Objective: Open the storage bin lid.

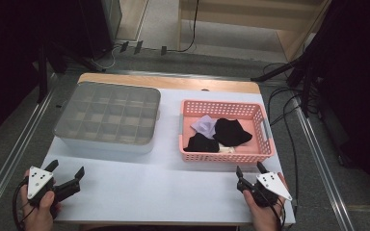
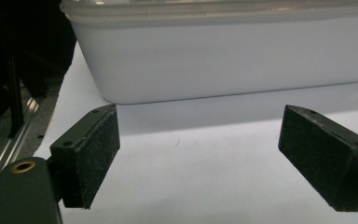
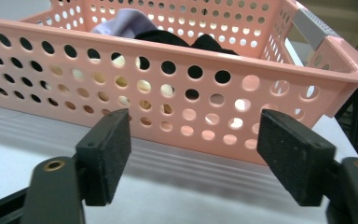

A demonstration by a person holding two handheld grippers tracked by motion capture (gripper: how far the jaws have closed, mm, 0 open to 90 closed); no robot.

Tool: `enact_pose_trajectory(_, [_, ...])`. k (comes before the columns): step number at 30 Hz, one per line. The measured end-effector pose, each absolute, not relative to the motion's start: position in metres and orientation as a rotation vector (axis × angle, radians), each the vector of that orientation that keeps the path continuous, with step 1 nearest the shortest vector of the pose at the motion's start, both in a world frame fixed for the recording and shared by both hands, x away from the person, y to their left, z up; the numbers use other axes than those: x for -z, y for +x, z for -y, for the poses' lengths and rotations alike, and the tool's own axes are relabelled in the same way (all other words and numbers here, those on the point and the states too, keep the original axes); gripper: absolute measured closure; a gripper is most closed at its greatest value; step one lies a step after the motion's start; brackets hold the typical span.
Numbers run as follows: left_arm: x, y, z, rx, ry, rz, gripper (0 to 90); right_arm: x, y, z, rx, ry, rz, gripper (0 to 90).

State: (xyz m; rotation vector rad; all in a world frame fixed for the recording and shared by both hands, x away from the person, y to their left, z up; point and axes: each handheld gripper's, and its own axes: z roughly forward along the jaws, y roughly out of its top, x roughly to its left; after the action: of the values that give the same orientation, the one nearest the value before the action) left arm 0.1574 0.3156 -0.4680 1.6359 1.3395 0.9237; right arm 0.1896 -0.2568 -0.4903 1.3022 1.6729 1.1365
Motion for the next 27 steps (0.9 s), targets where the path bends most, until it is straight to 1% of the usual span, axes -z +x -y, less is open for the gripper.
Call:
enact_pose_trajectory(1, [0.468,0.157,-0.316,-0.923,1.625,-1.342,12.6,0.49,0.19,0.257,-1.137,1.302,-1.673,28.5])
enact_pose_trajectory(3, [0.466,0.157,-0.319,-0.915,1.598,-1.353,11.5,0.489,0.188,0.257,-1.148,1.294,-1.671,31.3])
enact_pose_trajectory(7, [0.462,0.157,-0.322,-0.915,1.593,-1.347,14.5,0.485,0.184,0.25,-1.16,1.245,-1.708,32.2])
enact_pose_trajectory(8, [0.461,0.157,-0.323,-0.911,1.595,-1.347,14.6,0.481,0.181,0.239,-1.162,1.228,-1.73,32.0])
enact_pose_trajectory(10, [0.459,0.157,-0.325,-0.9,1.589,-1.344,14.6,0.479,0.181,0.235,-1.181,1.224,-1.738,31.8])
enact_pose_trajectory(12, [0.452,0.156,-0.33,-0.911,1.587,-1.331,14.5,0.471,0.179,0.212,-1.221,1.175,-1.767,31.5])
enact_pose_trajectory(13, [0.452,0.156,-0.33,-0.911,1.587,-1.331,14.4,0.471,0.179,0.212,-1.221,1.175,-1.767,31.5])
enact_pose_trajectory(14, [0.449,0.156,-0.333,-0.922,1.59,-1.324,14.4,0.466,0.18,0.195,-1.258,1.138,-1.804,30.8])
enact_pose_trajectory(16, [0.445,0.159,-0.338,-0.936,1.578,-1.33,14.4,0.465,0.181,0.187,-1.269,1.124,-1.823,31.1])
enact_pose_trajectory(17, [0.443,0.16,-0.34,-0.937,1.57,-1.334,14.5,0.463,0.185,0.174,-1.298,1.105,-1.856,32.1])
enact_pose_trajectory(19, [0.442,0.162,-0.343,-0.936,1.551,-1.35,14.7,0.462,0.187,0.168,-1.318,1.105,-1.868,32.7])
enact_pose_trajectory(20, [0.441,0.161,-0.344,-0.932,1.551,-1.352,14.7,0.461,0.191,0.155,-1.332,1.097,-1.882,34.8])
enact_pose_trajectory(21, [0.441,0.161,-0.344,-0.932,1.551,-1.352,14.7,0.461,0.191,0.155,-1.332,1.097,-1.882,34.8])
enact_pose_trajectory(22, [0.441,0.16,-0.344,-0.935,1.556,-1.348,14.6,0.461,0.194,0.143,-1.335,1.073,-1.904,36.3])
enact_pose_trajectory(25, [0.44,0.158,-0.344,-0.944,1.562,-1.343,14.6,0.462,0.199,0.13,-1.356,1.062,-1.941,39.2])
enact_pose_trajectory(27, [0.439,0.158,-0.345,-0.947,1.558,-1.345,14.6,0.463,0.201,0.126,-1.355,1.052,-1.949,39.4])
